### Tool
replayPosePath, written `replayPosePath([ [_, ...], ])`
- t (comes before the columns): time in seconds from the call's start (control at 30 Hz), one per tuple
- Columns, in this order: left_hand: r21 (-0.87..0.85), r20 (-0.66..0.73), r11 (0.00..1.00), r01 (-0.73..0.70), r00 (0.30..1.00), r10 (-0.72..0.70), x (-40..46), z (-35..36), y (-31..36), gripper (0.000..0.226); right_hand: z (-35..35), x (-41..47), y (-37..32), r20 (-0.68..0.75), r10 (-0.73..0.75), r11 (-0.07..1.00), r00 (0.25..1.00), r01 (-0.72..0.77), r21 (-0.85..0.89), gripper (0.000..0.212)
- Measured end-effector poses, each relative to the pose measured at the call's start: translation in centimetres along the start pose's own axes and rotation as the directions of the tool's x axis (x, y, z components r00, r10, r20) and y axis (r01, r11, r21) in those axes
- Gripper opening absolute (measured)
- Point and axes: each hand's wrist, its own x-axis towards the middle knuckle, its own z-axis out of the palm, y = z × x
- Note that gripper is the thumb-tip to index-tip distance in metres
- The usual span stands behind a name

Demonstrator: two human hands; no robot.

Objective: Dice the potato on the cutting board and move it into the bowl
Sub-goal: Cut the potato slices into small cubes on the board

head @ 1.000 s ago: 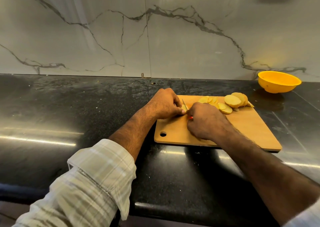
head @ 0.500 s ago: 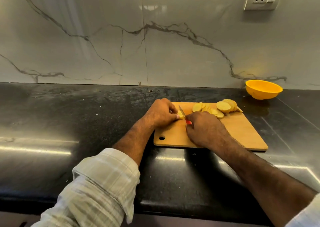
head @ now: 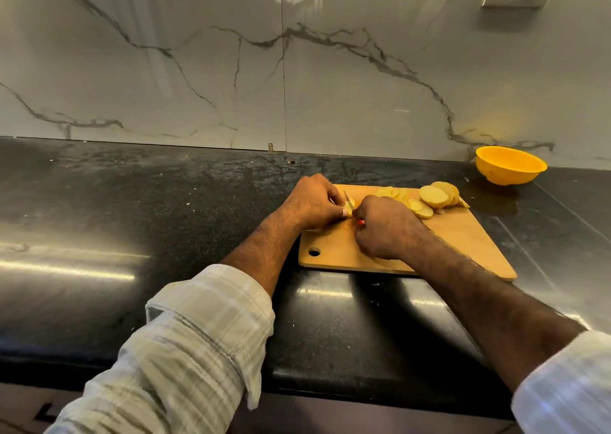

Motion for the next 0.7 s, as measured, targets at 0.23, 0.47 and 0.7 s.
replayPosePath([
  [0.23,-0.001,-0.020,0.999,-0.032,0.999,0.032,-0.4,0.0,0.0,0.023,0.6,-0.8,1.1,-0.170,-0.015,1.000,0.985,0.016,0.004,0.038],
  [0.47,0.019,-0.027,1.000,-0.020,0.999,0.020,0.2,0.2,-0.4,0.019,0.8,-1.3,1.7,-0.144,-0.021,0.999,0.989,0.025,0.022,0.042],
  [0.7,0.012,-0.010,1.000,-0.014,1.000,0.014,0.4,0.2,-0.3,0.015,0.7,-1.1,0.9,-0.072,-0.016,1.000,0.997,0.016,-0.001,0.044],
])
